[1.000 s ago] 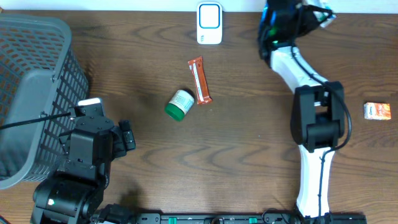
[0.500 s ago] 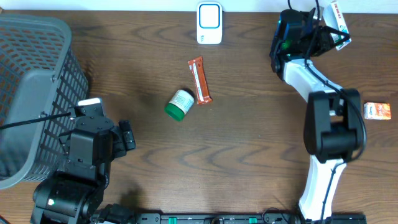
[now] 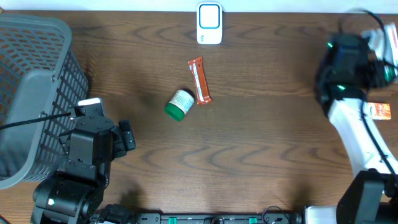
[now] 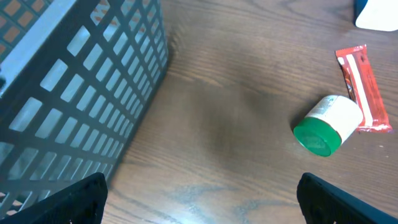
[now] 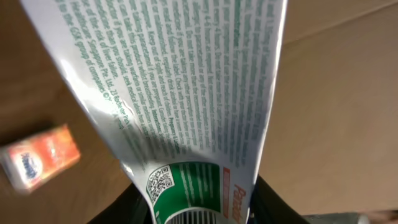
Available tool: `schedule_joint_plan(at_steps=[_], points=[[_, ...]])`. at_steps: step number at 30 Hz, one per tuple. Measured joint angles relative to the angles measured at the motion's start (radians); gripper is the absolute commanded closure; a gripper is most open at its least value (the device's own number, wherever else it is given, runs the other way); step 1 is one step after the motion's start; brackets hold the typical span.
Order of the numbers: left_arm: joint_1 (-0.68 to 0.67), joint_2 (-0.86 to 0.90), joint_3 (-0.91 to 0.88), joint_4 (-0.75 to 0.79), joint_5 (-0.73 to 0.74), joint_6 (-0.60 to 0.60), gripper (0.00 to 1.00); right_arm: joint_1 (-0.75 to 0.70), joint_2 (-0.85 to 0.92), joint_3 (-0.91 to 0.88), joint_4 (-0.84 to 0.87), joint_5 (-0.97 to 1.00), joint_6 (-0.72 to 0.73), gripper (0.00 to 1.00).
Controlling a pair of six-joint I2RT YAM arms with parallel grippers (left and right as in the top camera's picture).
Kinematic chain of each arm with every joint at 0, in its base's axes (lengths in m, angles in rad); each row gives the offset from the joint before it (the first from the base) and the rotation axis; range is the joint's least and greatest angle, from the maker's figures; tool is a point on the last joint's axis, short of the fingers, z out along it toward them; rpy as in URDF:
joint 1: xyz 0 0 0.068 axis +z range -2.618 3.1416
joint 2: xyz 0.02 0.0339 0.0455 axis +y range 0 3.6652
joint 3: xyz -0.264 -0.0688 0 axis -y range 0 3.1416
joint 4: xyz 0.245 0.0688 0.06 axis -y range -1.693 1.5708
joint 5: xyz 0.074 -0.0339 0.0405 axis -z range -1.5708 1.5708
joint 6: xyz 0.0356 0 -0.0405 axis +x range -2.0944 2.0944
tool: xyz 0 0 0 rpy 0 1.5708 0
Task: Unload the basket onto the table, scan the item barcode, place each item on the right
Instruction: 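Carry the medicine box right and release it beside the packet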
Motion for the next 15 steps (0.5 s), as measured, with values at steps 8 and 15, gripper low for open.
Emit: schedule_joint_plan(at_steps=[8,15], points=[[0.0,0.0,0.0,0.0,0.0,0.0,0.02,-0.23,0.001,-0.027,-0.135,-0.282,0.3,0.71],[0.0,0.0,0.0,0.0,0.0,0.0,0.02,-0.425,0.064,-0.027,-0.134,-0.437,0.422,0.69]])
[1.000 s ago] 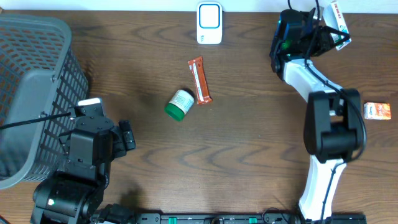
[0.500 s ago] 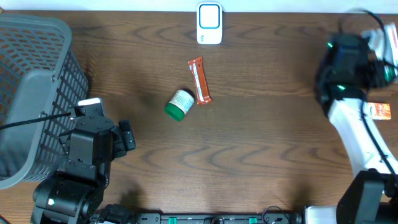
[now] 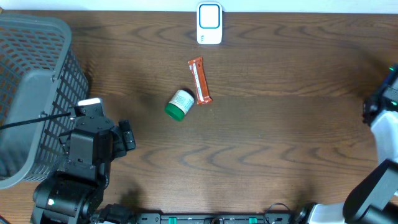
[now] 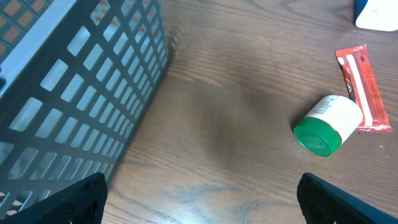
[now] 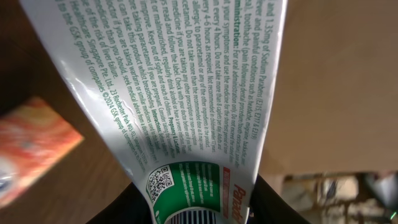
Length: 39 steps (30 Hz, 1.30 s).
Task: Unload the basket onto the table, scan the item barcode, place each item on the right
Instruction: 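Carry the medicine box right and release it beside the packet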
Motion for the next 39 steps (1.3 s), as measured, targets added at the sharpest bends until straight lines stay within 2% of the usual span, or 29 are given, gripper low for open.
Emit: schedule_joint_plan(at_steps=[10,16,21,26,33,39], points=[[0.0,0.0,0.0,0.0,0.0,0.0,0.02,-0.098,0.188,0.0,0.016,-0.159,0.141,0.65],[0.0,0.0,0.0,0.0,0.0,0.0,0.02,-0.116,0.3,-0.001,0.016,-0.235,0.203,0.42],[0.0,0.0,0.0,0.0,0.0,0.0,0.02,-0.118,0.299,0.015,-0.009,-0.272,0.246,0.22],[0.0,0.0,0.0,0.0,0.0,0.0,0.02,-0.119,0.237,0.074,-0.132,-0.318,0.259,0.02],[0.0,0.0,0.0,0.0,0.0,0.0,0.02,-0.098,0.002,0.251,-0.305,-0.542,0.315,0.01],[0.0,0.0,0.0,0.001,0.0,0.0,0.02,0.061,-0.193,0.293,-0.406,-0.835,0.465,0.01]])
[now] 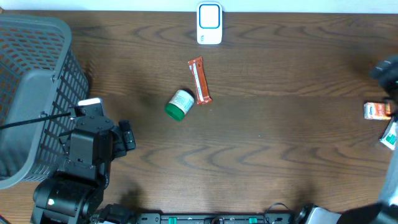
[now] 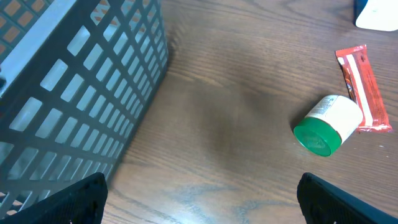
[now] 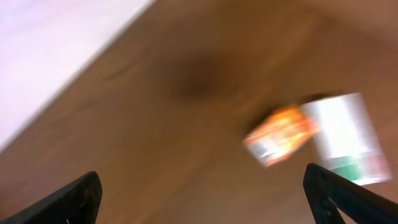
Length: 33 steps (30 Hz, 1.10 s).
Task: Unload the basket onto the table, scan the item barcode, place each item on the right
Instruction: 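Carry the medicine box right and release it beside the packet, then reach the right gripper to the green-capped jar and grasp it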
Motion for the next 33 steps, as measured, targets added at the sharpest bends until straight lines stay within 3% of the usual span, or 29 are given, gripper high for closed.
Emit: schedule_joint_plan(at_steps=[5,9,16,23,33], points=[[0.0,0.0,0.0,0.0,0.0,0.0,0.02,0.292,0.0,0.0,-0.118,-0.105,0.051,0.01],[0.0,0.0,0.0,0.0,0.0,0.0,0.02,0.558,0.051,-0.001,-0.115,-0.139,0.059,0.01],[0.0,0.0,0.0,0.0,0.0,0.0,0.02,0.898,0.219,-0.001,-0.029,-0.085,-0.077,0.01],[0.0,0.0,0.0,0.0,0.0,0.0,0.02,1.011,0.386,-0.01,0.012,-0.087,-0.256,0.01],[0.0,0.0,0.0,0.0,0.0,0.0,0.02,1.081,0.401,-0.013,0.14,-0.088,-0.334,0.01]])
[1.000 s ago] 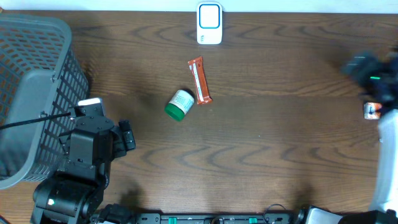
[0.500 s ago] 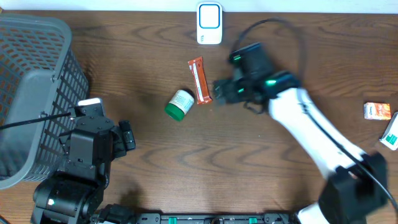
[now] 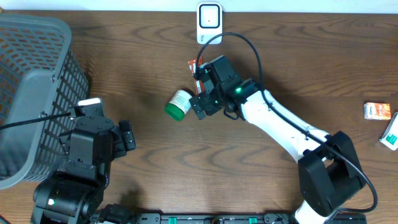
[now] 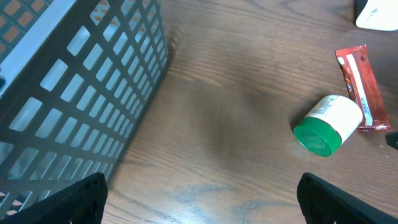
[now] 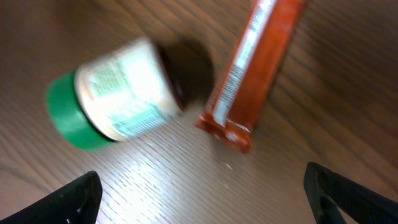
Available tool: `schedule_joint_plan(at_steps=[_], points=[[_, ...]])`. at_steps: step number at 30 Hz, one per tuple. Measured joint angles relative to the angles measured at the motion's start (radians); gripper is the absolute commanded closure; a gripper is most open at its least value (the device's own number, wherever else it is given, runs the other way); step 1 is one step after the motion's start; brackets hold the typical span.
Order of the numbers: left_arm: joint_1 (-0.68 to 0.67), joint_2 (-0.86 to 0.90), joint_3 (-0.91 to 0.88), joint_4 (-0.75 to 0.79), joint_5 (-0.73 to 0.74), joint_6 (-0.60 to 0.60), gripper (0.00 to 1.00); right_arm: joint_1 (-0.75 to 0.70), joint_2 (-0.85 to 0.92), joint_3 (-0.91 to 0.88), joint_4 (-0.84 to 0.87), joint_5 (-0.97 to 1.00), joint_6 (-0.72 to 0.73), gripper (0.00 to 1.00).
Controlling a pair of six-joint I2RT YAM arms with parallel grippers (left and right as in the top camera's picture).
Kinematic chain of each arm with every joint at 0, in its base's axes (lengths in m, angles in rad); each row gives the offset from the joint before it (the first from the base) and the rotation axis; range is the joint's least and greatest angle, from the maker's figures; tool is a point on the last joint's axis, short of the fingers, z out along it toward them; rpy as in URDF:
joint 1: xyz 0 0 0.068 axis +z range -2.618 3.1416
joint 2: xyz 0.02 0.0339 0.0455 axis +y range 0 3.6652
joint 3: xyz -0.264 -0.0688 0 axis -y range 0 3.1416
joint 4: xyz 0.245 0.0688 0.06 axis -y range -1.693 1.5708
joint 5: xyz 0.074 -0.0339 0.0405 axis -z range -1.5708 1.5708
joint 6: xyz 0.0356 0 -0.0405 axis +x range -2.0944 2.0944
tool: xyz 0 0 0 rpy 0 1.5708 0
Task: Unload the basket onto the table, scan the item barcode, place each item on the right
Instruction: 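Reach the right gripper to the green-capped jar and grasp it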
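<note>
A white bottle with a green cap (image 3: 178,104) lies on its side mid-table, and a red snack bar (image 3: 196,67) lies just right of it. My right gripper (image 3: 198,102) hangs open over them. Its wrist view shows the bottle (image 5: 118,102) and the bar (image 5: 258,68) just ahead of the empty right gripper (image 5: 202,199). The white and blue scanner (image 3: 209,23) stands at the far edge. My left gripper (image 3: 127,135) rests open at the near left. From its wrist the left gripper (image 4: 202,205) looks towards the bottle (image 4: 328,124) and bar (image 4: 364,90).
A large grey mesh basket (image 3: 31,93) fills the left side, close to the left arm. An orange box (image 3: 378,111) and a white and green box (image 3: 391,134) lie at the table's right edge.
My right gripper was open over the two boxes at the right edge. It is now at mid-table, over the bottle and the snack bar. The left arm has not moved.
My right gripper was first shut on the white and green box at the right side, and still held it further right half a second later. Then the box lay beside the orange box with the gripper open. Now the gripper is over the bottle and bar.
</note>
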Motion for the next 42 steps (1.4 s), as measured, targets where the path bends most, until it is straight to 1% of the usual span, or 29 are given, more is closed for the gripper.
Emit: schedule_joint_plan(at_steps=[8,13,24,32,42], points=[[0.0,0.0,0.0,0.0,0.0,0.0,0.02,0.053,0.0,0.0,0.09,0.032,-0.051,0.01],[0.0,0.0,0.0,0.0,0.0,0.0,0.02,0.057,0.004,0.0,0.137,0.03,-0.06,0.01],[0.0,0.0,0.0,0.0,0.0,0.0,0.02,0.129,0.084,0.0,0.148,0.013,-0.085,0.01],[0.0,0.0,0.0,0.0,0.0,0.0,0.02,0.129,0.102,0.0,0.207,0.01,-0.104,0.01],[0.0,0.0,0.0,0.0,0.0,0.0,0.02,0.129,0.181,0.0,0.219,0.007,-0.125,0.01]])
